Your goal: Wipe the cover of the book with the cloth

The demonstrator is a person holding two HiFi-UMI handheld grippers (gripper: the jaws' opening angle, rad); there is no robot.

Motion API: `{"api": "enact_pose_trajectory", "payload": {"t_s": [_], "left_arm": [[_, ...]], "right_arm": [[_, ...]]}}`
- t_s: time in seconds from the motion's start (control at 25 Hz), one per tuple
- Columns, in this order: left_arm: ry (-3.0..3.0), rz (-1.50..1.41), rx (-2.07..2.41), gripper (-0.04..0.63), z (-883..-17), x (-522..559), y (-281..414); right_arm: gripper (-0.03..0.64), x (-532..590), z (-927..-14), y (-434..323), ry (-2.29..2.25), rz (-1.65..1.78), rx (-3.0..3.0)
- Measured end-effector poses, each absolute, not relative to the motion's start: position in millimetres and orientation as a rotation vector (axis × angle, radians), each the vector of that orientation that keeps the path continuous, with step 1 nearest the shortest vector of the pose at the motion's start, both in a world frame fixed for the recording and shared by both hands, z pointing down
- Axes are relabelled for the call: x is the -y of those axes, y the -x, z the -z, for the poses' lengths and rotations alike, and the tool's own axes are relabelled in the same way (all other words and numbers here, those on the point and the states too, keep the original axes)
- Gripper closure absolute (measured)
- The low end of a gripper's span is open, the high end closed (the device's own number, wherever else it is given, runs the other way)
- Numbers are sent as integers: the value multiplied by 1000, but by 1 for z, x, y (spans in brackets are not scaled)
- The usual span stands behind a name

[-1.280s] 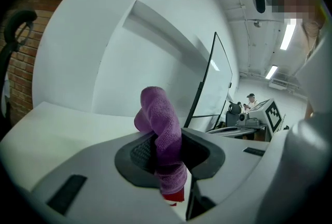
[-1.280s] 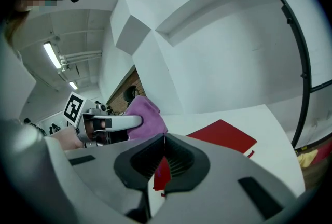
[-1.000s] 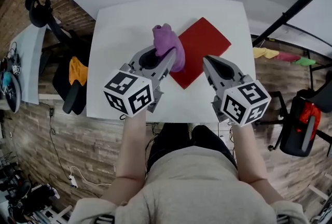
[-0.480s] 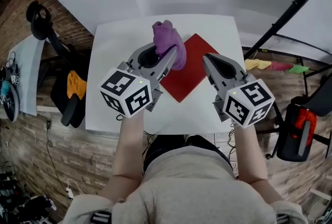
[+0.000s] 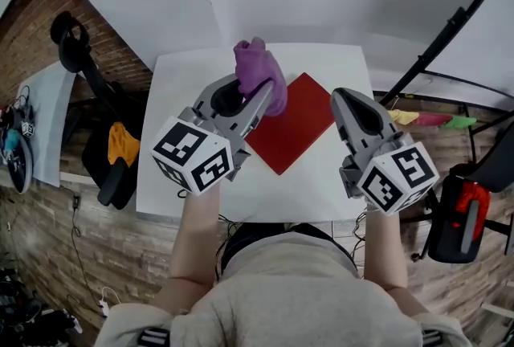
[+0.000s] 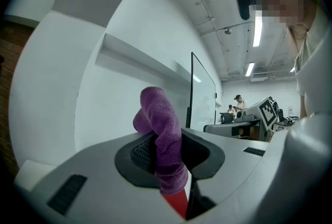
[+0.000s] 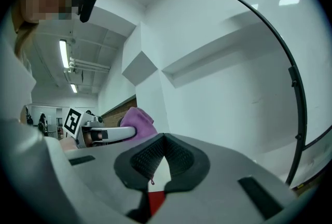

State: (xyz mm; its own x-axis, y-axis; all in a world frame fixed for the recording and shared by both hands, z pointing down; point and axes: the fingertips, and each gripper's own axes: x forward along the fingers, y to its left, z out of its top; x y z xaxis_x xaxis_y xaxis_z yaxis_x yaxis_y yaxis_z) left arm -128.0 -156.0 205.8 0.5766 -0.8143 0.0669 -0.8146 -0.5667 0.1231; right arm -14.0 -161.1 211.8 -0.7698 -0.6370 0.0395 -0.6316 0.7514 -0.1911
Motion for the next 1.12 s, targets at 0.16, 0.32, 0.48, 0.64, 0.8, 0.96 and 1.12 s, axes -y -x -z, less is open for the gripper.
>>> {"api": "enact_pose_trajectory", "payload": {"t_s": [0.16,0.32,0.48,0.64,0.8,0.96,1.12], "left_arm": [[-2676,35,1330,488,-203,152,125],[-2684,57,1295,488,-206,147,118],[-2670,80,1276,488,-212,142,116],[-2660,90,1271,488,-215,140,116],[-2650,102,1265,488,-216,137,115],[-2648,104,1260,488,-219,131,114],[-2653,104,1257,488,-220,128,110]], "right_arm": [[595,160,-207,15,1056,270,-2913],[595,157,-214,16,1053,288,-2917],[595,152,-214,18,1048,273,-2930],[595,153,-211,18,1051,265,-2931],[595,149,-214,20,1049,260,-2945],[595,142,-219,22,1041,263,-2961],[595,138,-220,22,1043,232,-2977]]}}
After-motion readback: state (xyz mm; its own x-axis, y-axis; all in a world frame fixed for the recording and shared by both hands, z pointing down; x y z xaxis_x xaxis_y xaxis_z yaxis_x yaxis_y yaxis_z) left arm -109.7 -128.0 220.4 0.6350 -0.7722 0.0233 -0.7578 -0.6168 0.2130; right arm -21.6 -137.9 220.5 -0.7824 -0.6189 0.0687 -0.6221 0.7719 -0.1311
